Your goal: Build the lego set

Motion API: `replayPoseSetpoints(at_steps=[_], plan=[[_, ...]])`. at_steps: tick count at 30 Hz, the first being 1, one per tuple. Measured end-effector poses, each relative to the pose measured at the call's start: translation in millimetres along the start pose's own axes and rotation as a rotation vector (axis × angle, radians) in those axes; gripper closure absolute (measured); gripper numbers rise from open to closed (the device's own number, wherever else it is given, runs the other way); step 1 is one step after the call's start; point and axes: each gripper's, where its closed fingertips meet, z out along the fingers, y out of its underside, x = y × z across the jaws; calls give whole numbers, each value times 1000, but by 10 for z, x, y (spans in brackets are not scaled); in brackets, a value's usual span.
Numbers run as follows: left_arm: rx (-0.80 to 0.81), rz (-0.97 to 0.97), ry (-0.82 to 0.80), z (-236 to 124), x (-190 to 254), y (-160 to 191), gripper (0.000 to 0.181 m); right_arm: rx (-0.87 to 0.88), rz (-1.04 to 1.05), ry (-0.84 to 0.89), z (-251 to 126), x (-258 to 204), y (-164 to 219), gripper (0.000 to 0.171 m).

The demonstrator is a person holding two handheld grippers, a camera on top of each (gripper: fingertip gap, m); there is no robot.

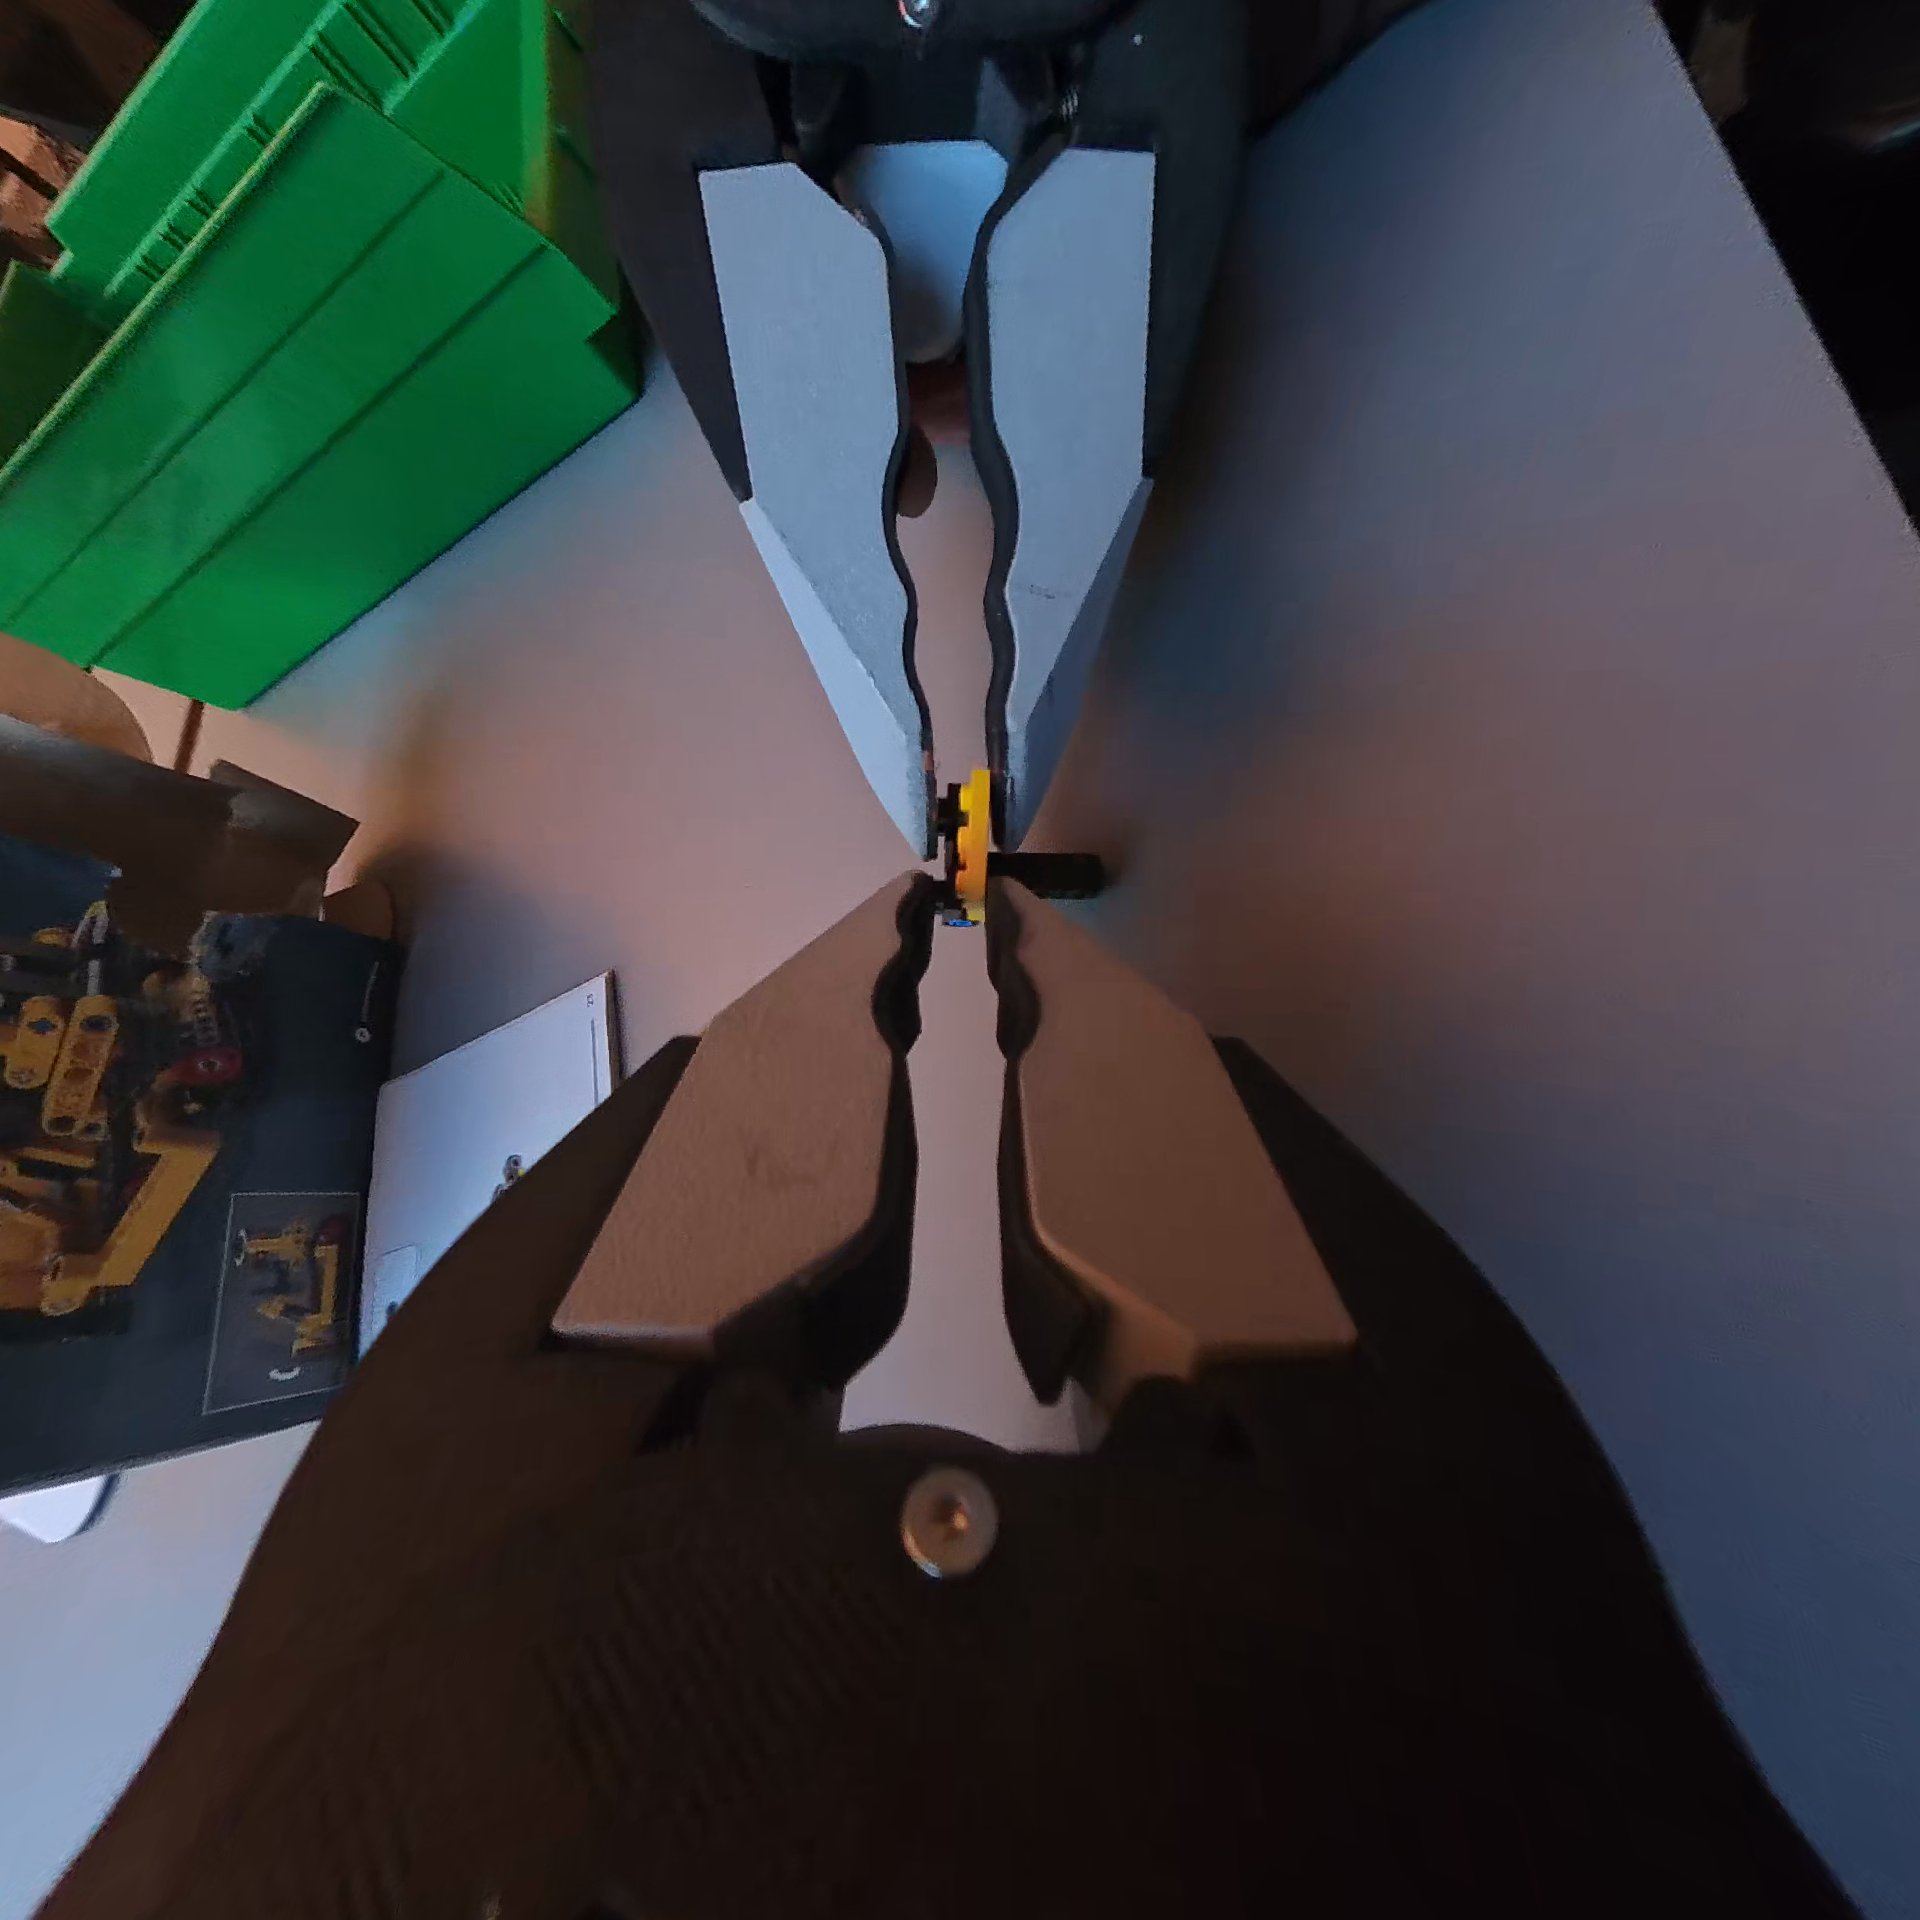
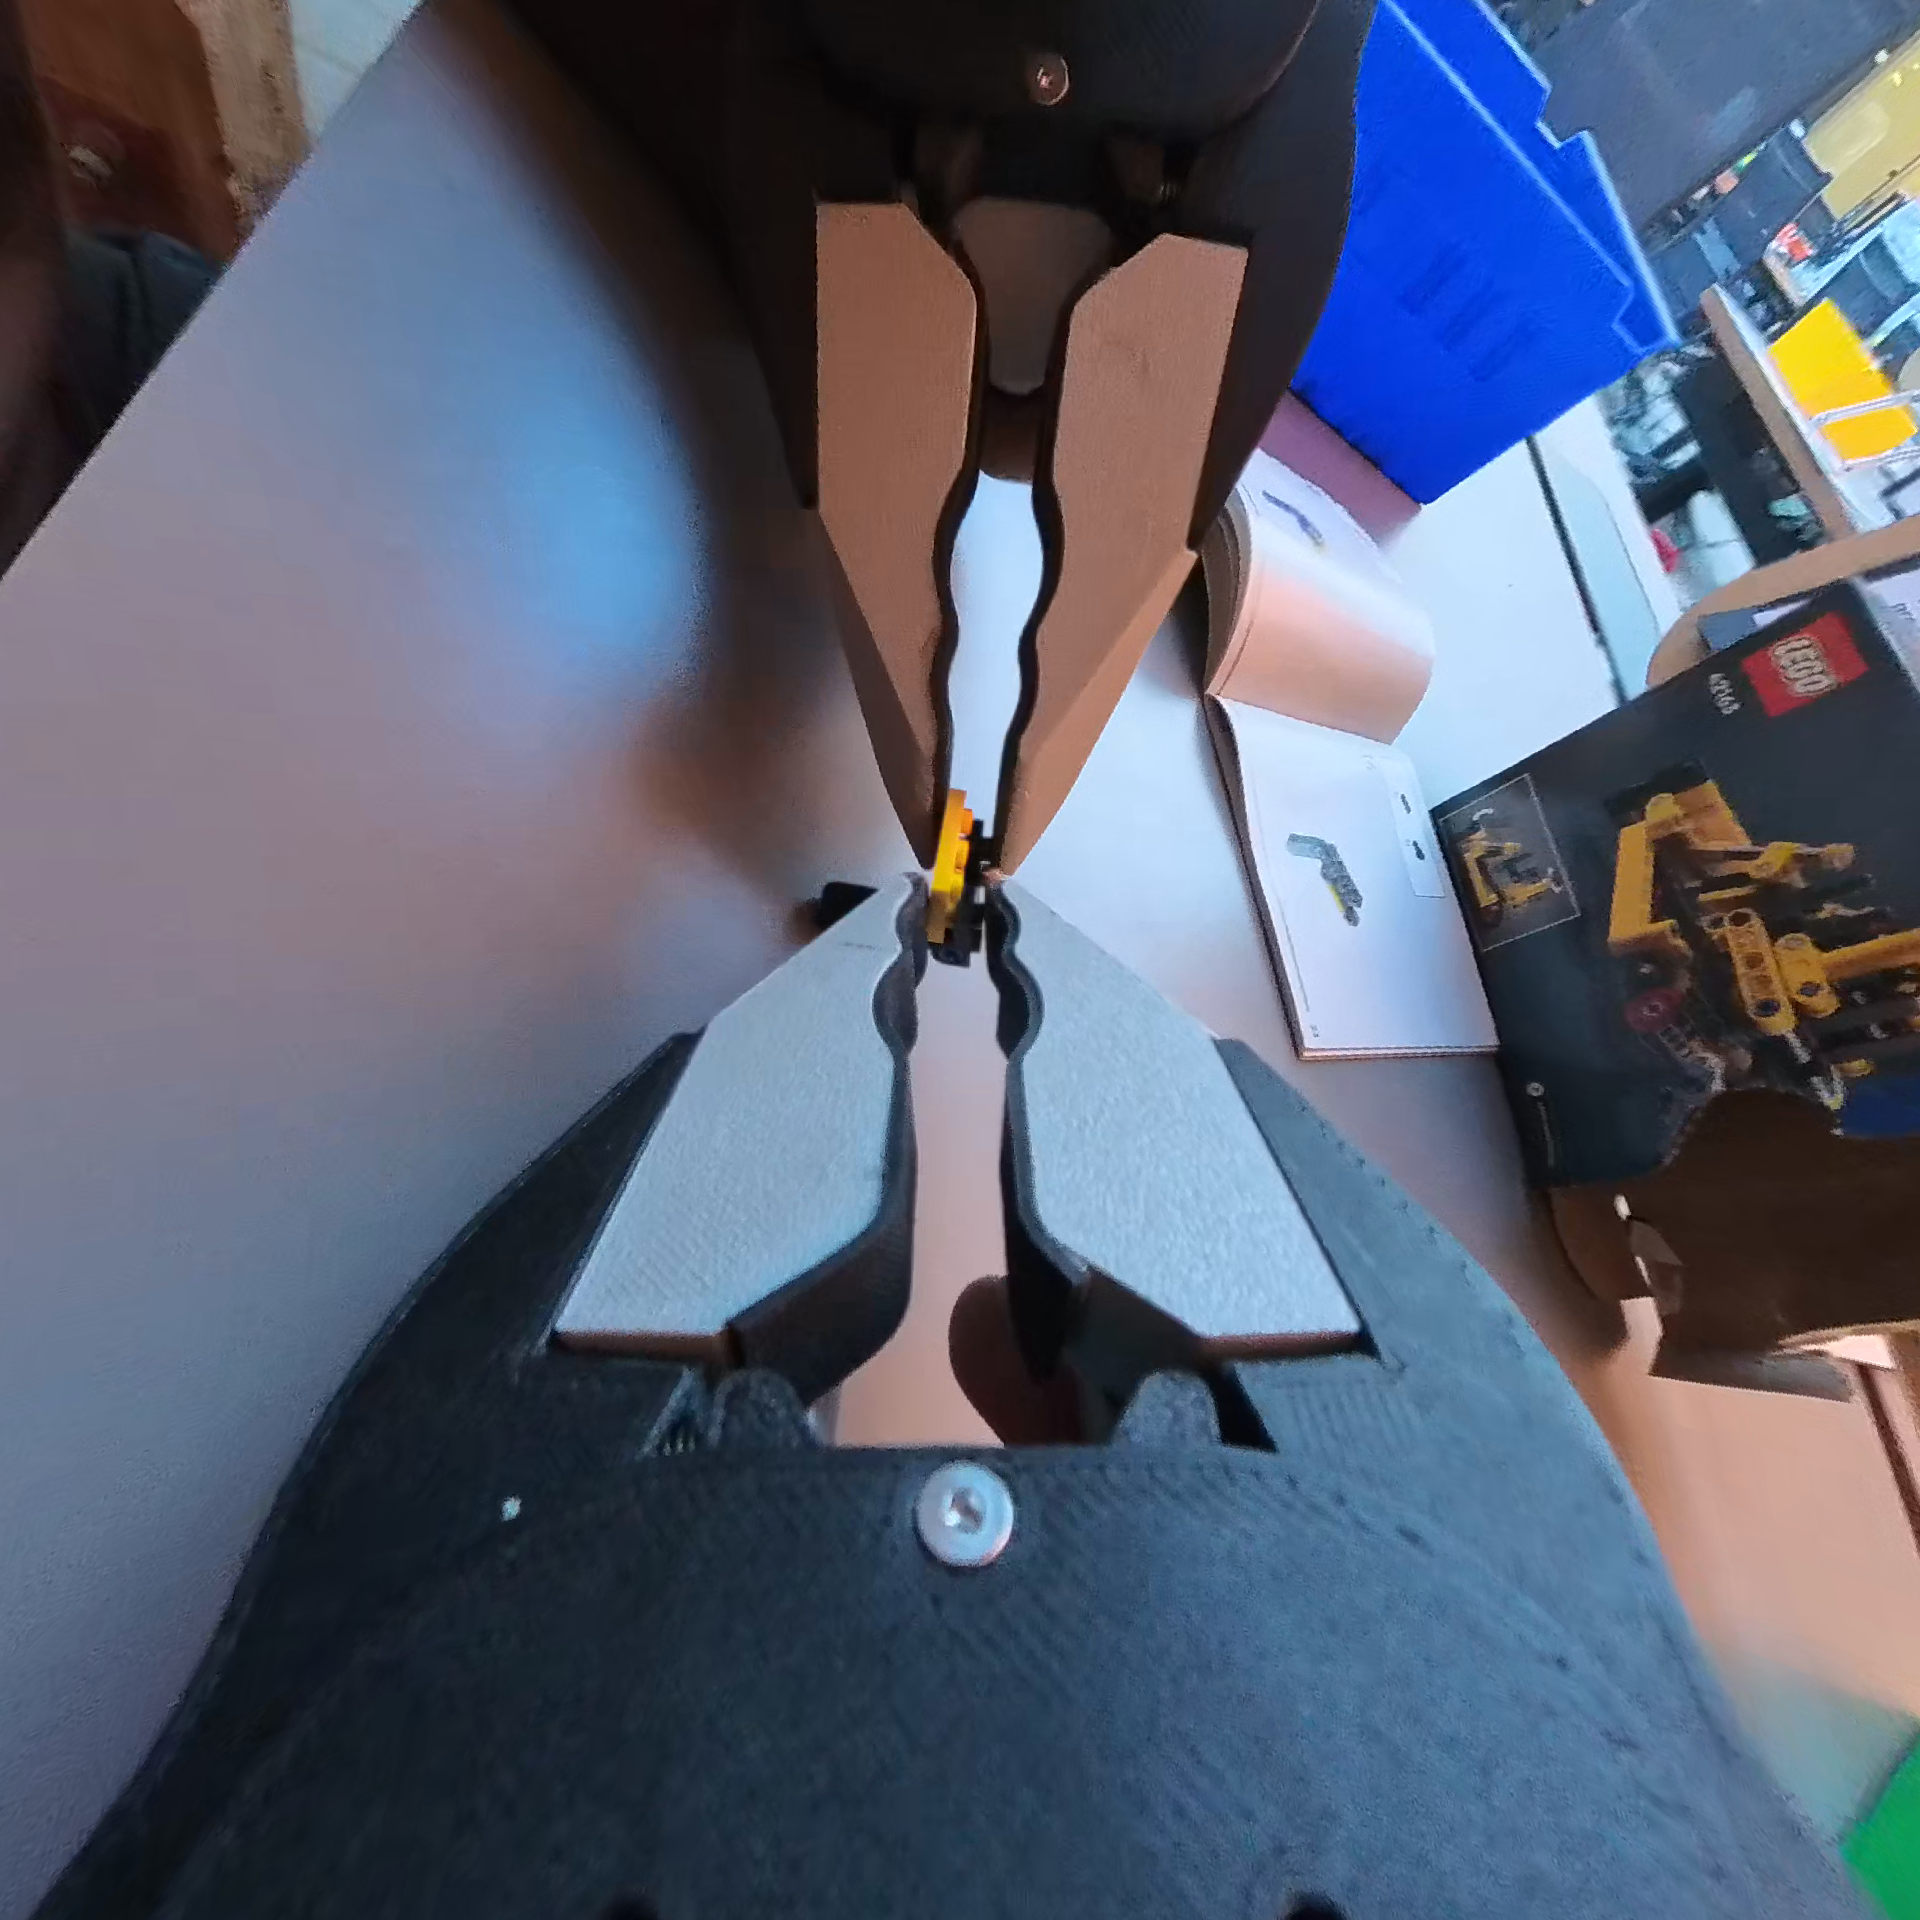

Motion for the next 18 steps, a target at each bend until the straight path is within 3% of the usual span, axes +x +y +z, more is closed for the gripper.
replayPoseSetpoints(at_steps=[8,18], plan=[[-29,108,-149,-45,-24,-24,174,-12,1,47,-8,19,-6,163],[40,3,-157,-48,-15,-21,175,-27,31,69,-8,21,-15,164]])
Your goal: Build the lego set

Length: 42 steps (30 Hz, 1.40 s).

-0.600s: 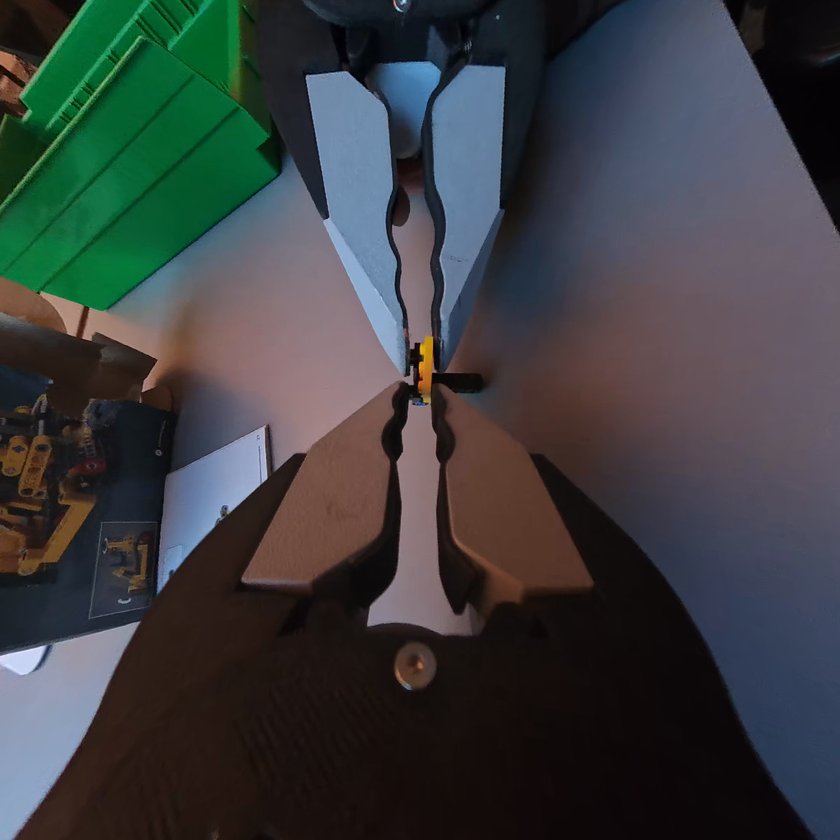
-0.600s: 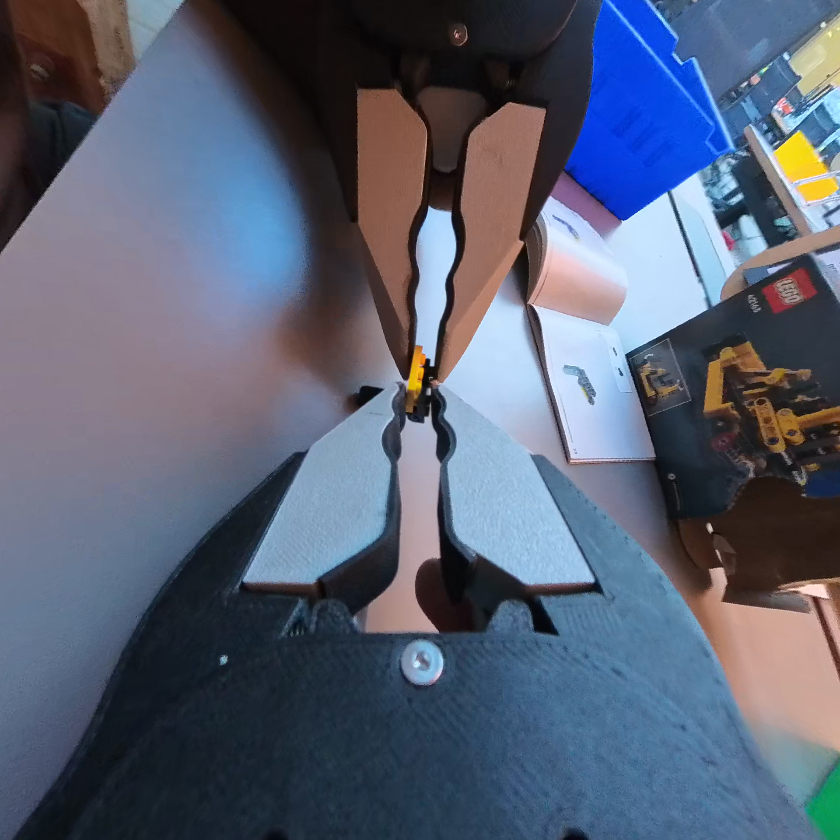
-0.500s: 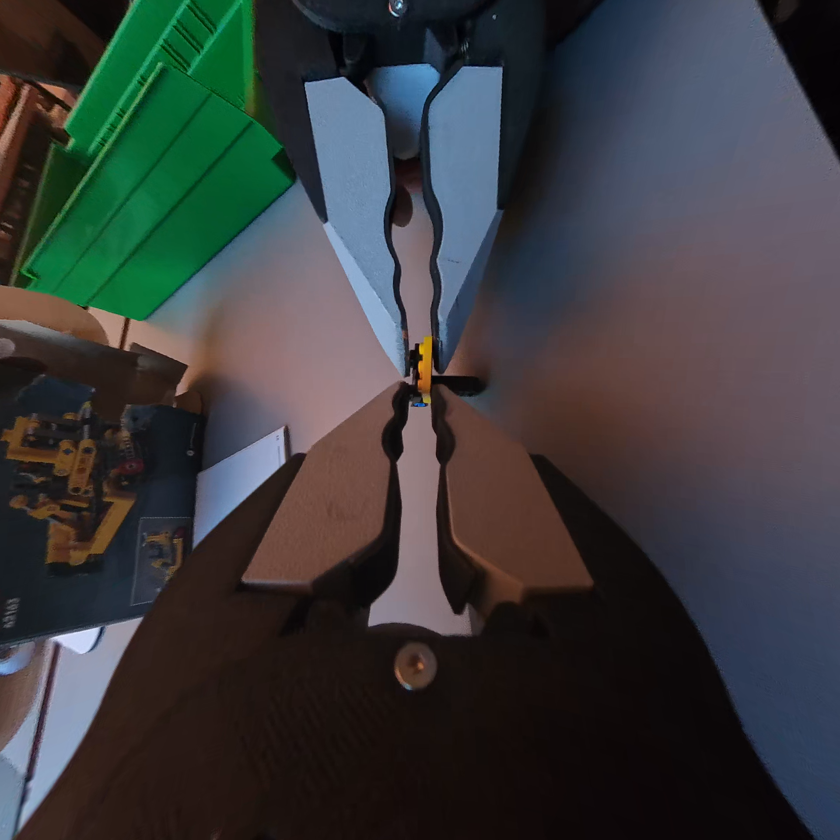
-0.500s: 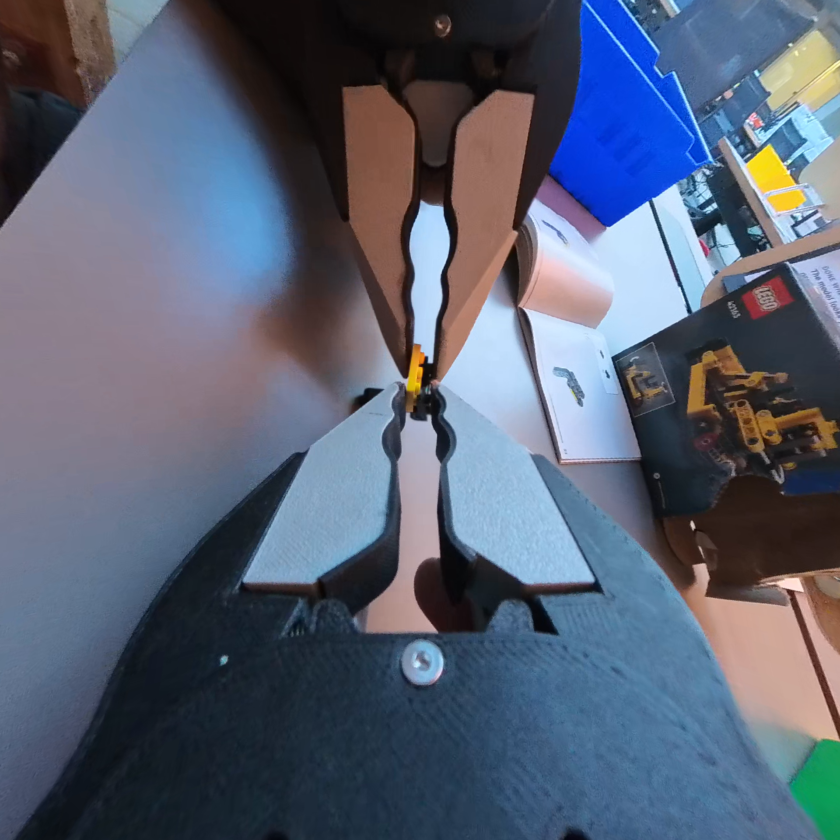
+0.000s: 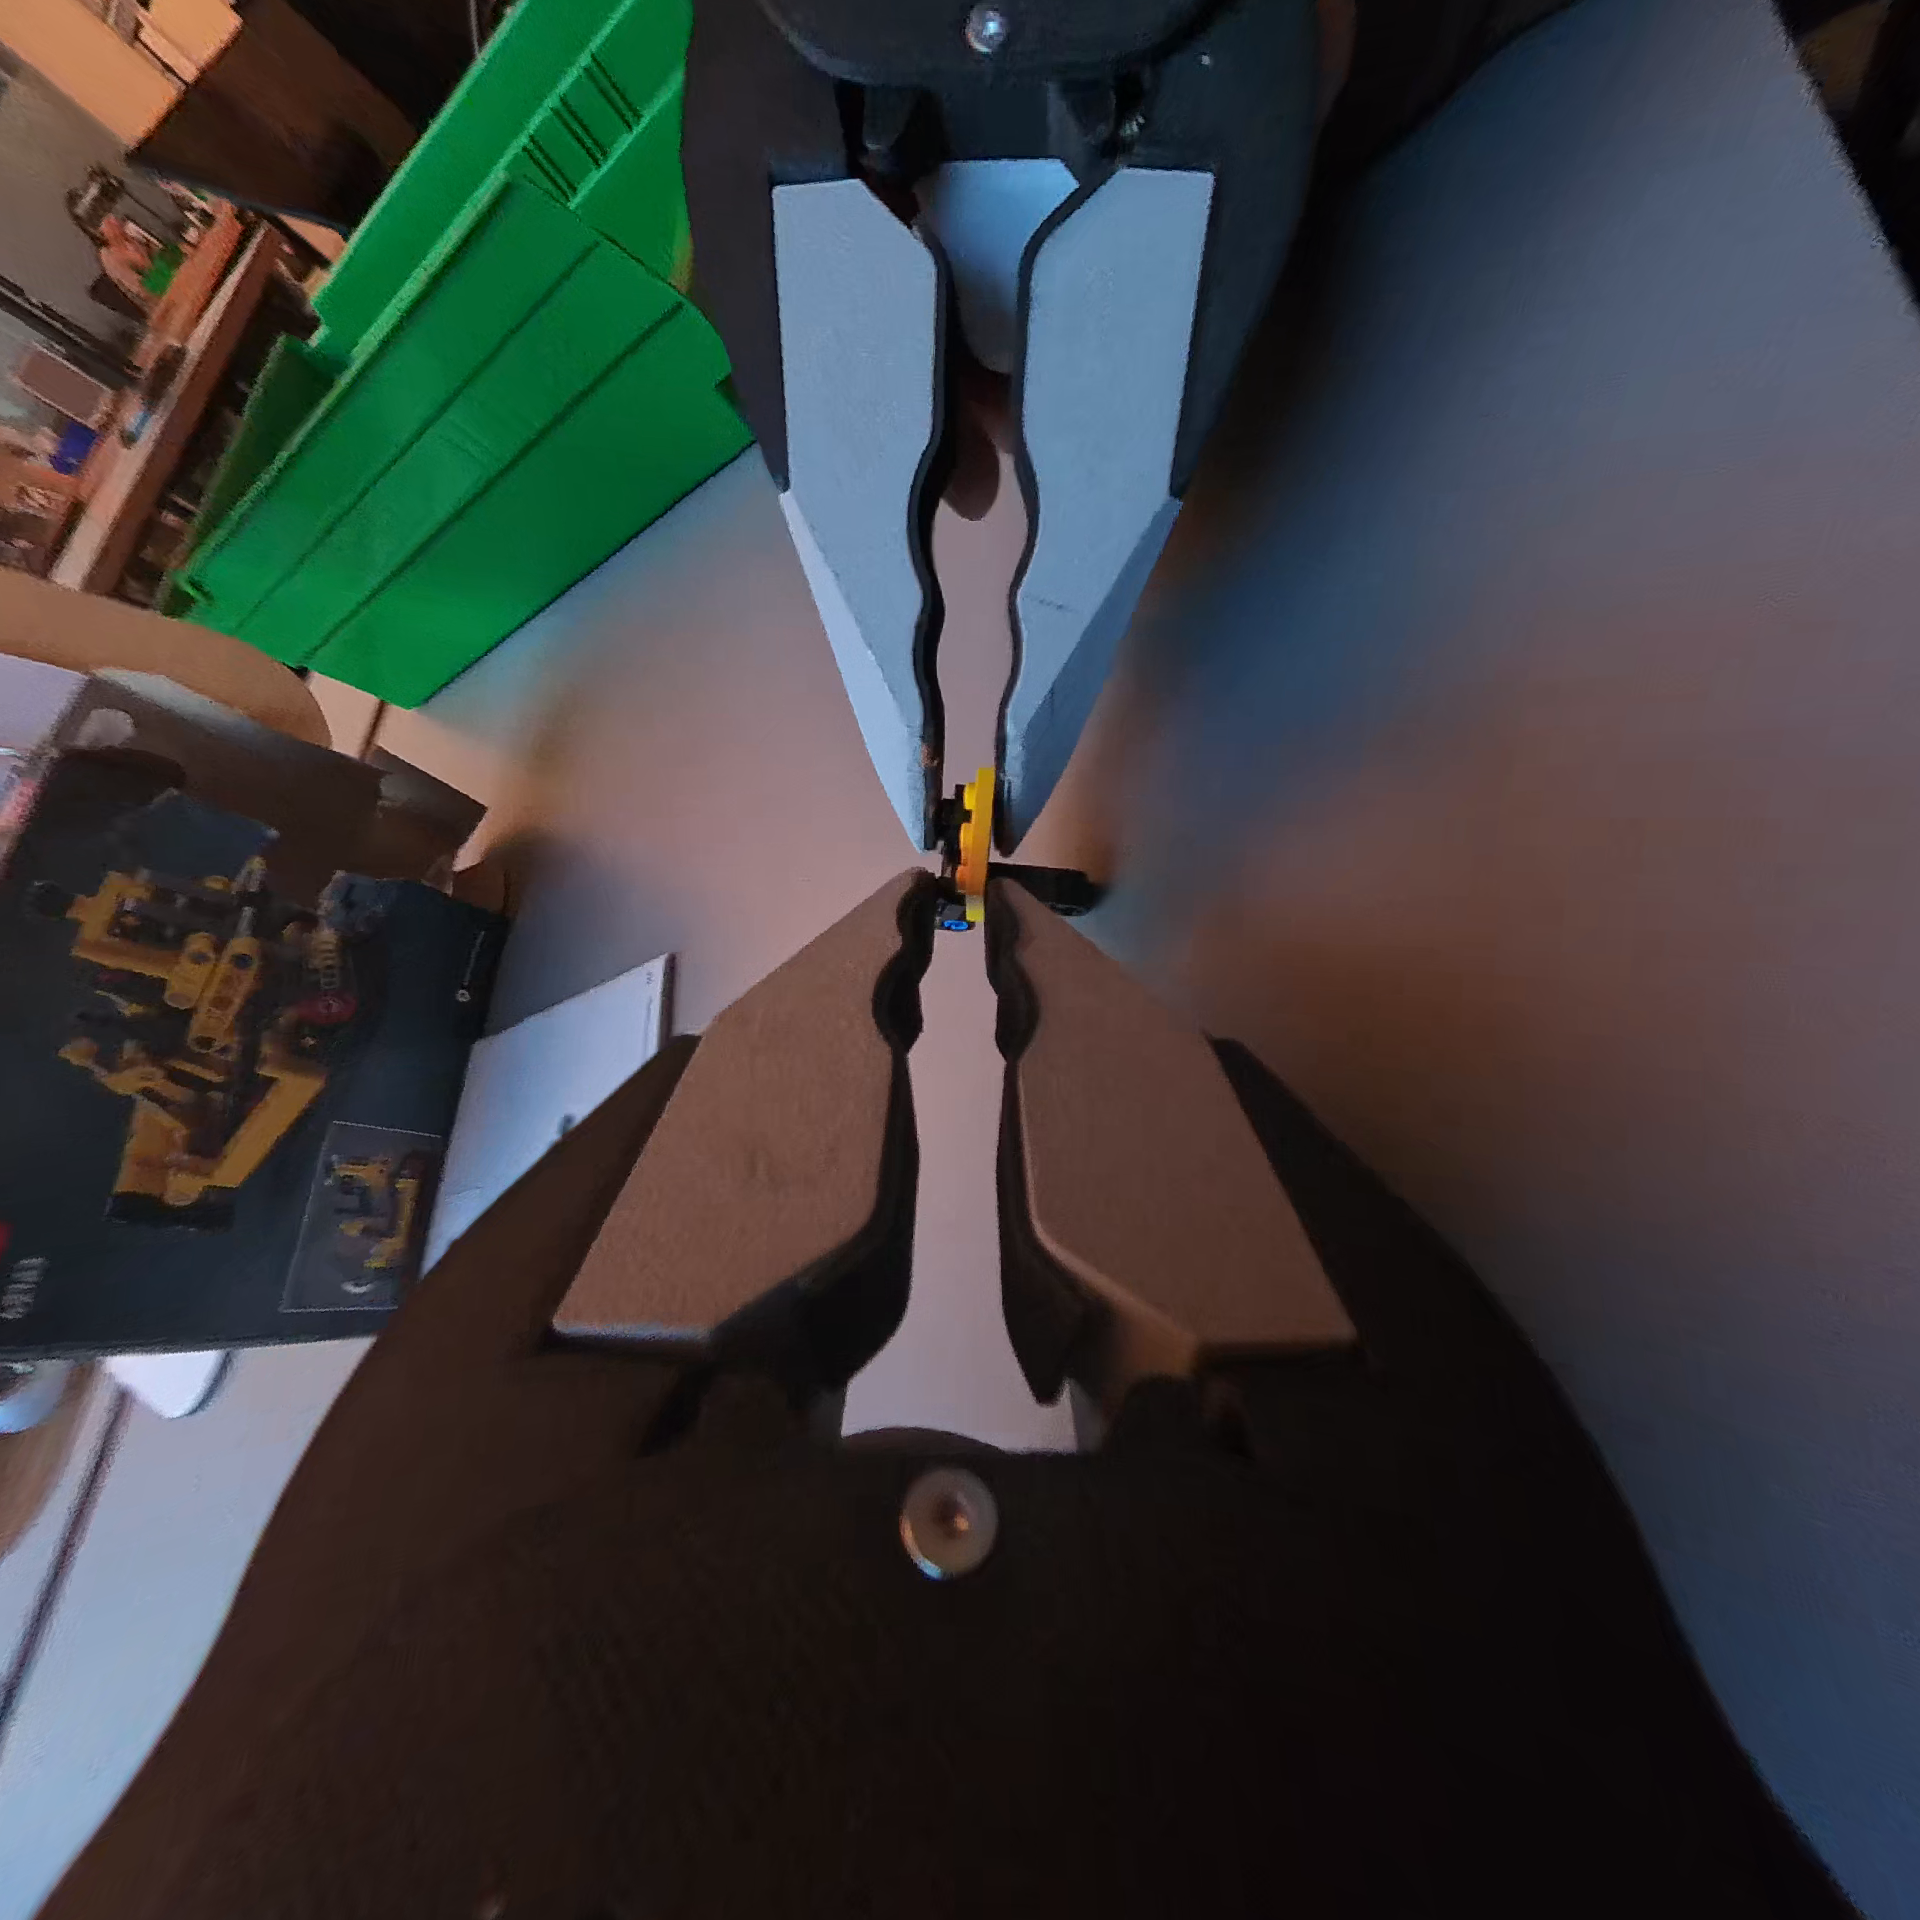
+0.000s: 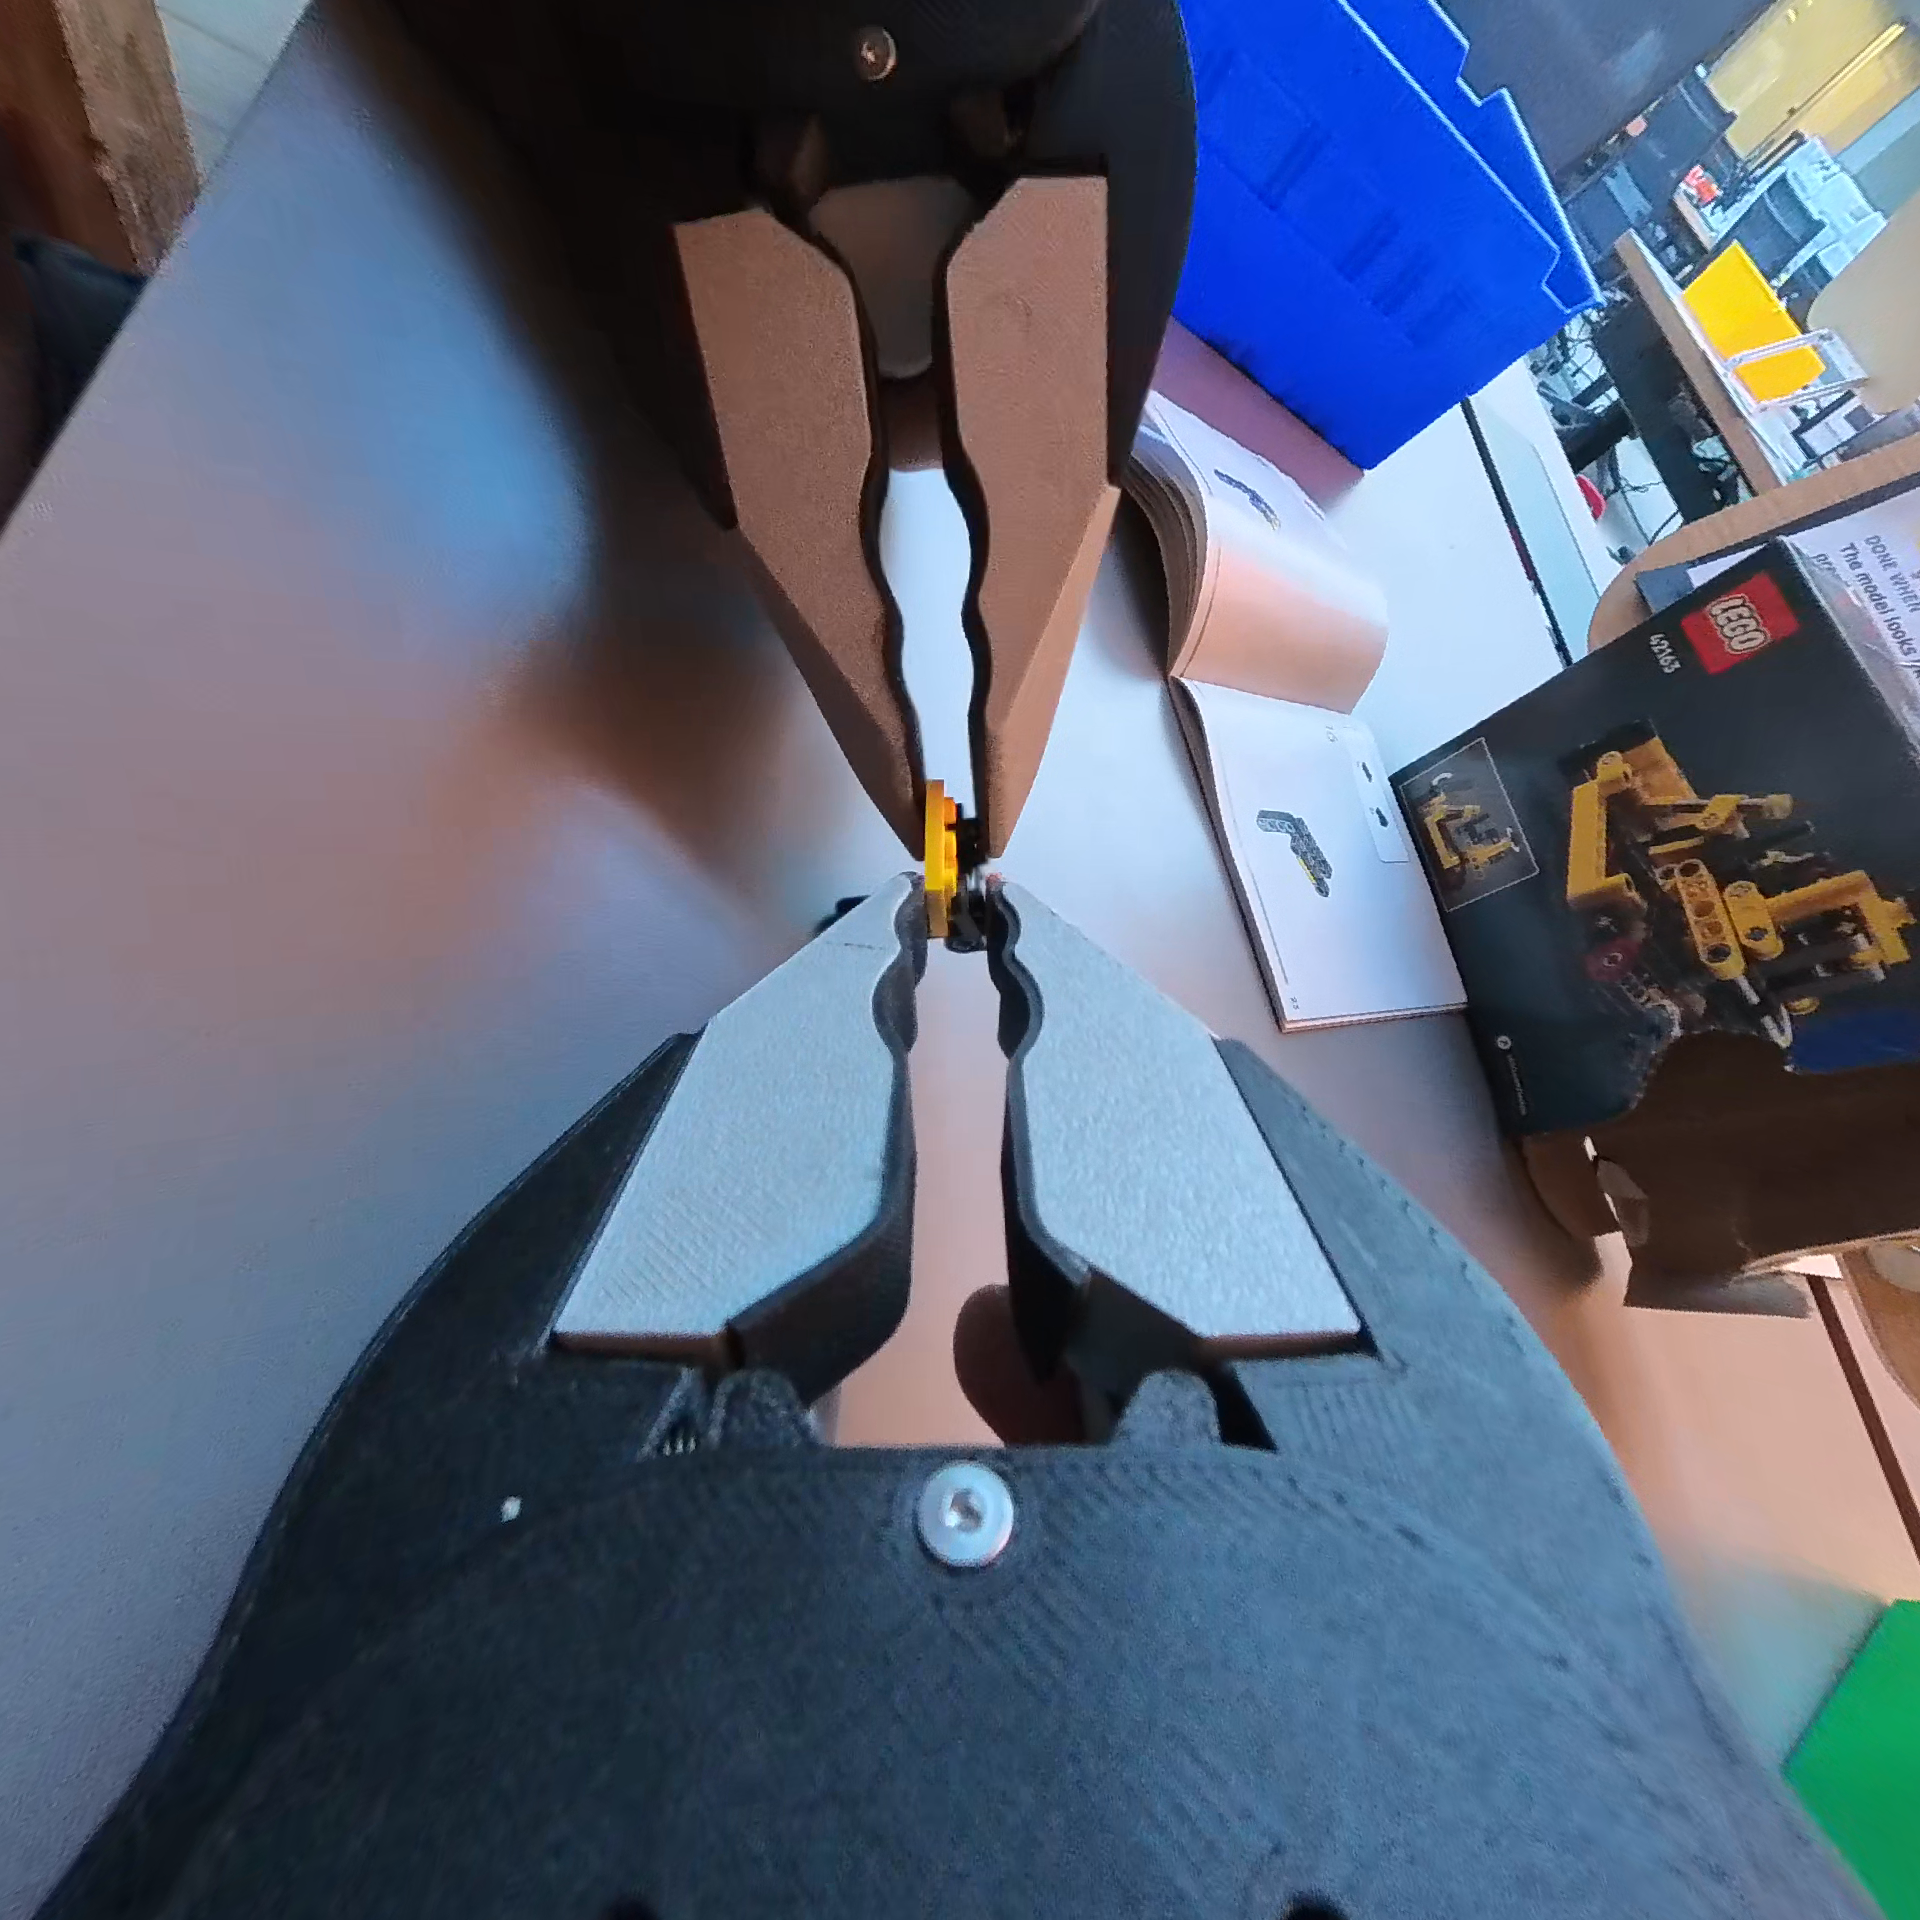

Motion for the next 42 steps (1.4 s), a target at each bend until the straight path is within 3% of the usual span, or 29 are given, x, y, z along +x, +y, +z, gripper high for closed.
replayPoseSetpoints(at_steps=[4,16,22,37,42], plan=[[32,-109,42,-12,-51,-2,175,7,14,24,-9,53,-6,164],[65,-150,83,-24,-38,-56,175,6,11,25,-65,51,-35,165],[39,-102,67,-2,-9,-28,174,-49,-49,49,-51,21,2,167],[33,-10,-2,-19,-57,-55,174,41,71,-4,-69,64,-31,166],[-39,111,-40,6,-17,1,174,-15,-74,31,-21,5,26,164]])
